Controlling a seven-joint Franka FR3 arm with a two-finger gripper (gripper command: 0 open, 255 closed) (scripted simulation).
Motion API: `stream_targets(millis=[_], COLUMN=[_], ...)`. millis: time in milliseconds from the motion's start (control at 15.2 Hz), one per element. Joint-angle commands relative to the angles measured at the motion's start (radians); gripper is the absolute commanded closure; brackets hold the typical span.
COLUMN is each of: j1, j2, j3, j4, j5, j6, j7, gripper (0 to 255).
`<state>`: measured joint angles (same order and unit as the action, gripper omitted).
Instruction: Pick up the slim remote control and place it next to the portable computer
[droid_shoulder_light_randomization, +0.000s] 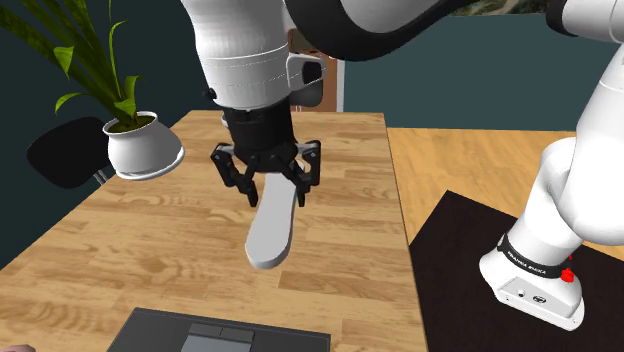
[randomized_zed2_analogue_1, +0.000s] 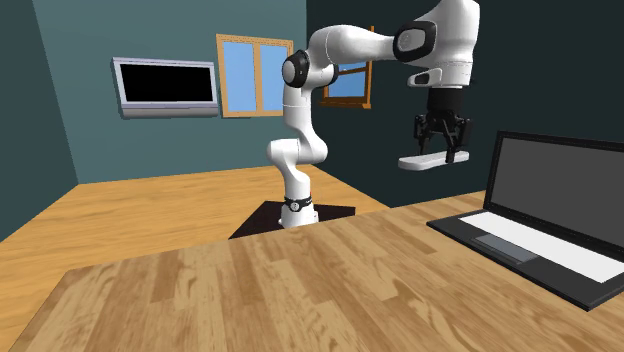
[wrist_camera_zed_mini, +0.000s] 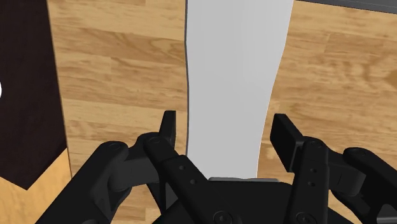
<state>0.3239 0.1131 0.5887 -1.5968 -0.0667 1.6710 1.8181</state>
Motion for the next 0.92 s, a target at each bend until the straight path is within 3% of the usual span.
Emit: stream_targets(millis=[0, 858], j1=[-0.003, -0.006], j2=[-0.005, 0.001], j3=[-0.001, -0.005], j4=[-0.032, -0.2], j5=[0.003, -0.003], j6=[0.028, 0.202], j7=[-0.002, 0.003], gripper=[255, 255])
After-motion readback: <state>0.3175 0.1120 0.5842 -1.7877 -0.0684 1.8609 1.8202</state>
